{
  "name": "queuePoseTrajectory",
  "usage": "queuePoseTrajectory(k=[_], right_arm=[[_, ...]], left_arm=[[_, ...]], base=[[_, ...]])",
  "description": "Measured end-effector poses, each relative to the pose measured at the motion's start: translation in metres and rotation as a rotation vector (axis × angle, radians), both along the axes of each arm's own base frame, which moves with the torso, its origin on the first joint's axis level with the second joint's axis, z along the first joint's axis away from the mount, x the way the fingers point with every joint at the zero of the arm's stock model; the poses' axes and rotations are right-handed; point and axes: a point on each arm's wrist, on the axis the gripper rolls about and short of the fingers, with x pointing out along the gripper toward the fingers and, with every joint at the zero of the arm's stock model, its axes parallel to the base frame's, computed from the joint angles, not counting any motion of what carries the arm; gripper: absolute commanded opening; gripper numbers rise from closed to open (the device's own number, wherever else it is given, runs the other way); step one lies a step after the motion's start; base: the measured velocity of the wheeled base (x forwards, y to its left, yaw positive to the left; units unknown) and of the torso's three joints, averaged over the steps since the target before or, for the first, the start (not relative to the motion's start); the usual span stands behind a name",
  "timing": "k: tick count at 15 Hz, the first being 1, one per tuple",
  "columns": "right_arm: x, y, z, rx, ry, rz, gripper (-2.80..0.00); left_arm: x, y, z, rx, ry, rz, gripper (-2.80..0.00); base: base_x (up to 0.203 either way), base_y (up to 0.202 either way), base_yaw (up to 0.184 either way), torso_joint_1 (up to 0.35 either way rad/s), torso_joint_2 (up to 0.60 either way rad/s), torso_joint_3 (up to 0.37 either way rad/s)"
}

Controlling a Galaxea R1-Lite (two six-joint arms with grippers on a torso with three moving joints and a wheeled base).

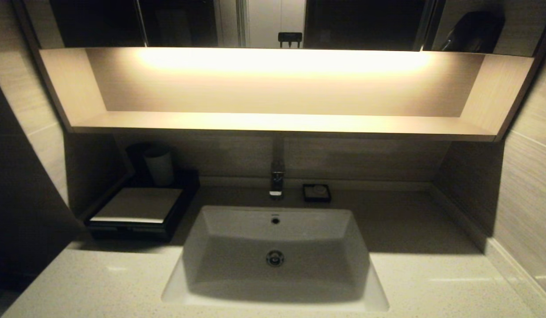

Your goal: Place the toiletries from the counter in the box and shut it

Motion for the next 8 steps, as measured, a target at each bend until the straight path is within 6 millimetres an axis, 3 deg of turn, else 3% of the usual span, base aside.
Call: queuePoseTrajectory(k=[8], right_arm=[[0.000,0.000,0.000,0.000,0.000,0.000,-2.80]], left_arm=[[-0.013,-0.001,-0.029,0.027,-0.102,-0.053,-2.80]], base=[[0.000,0.000,0.000,0.000,0.00,0.000]])
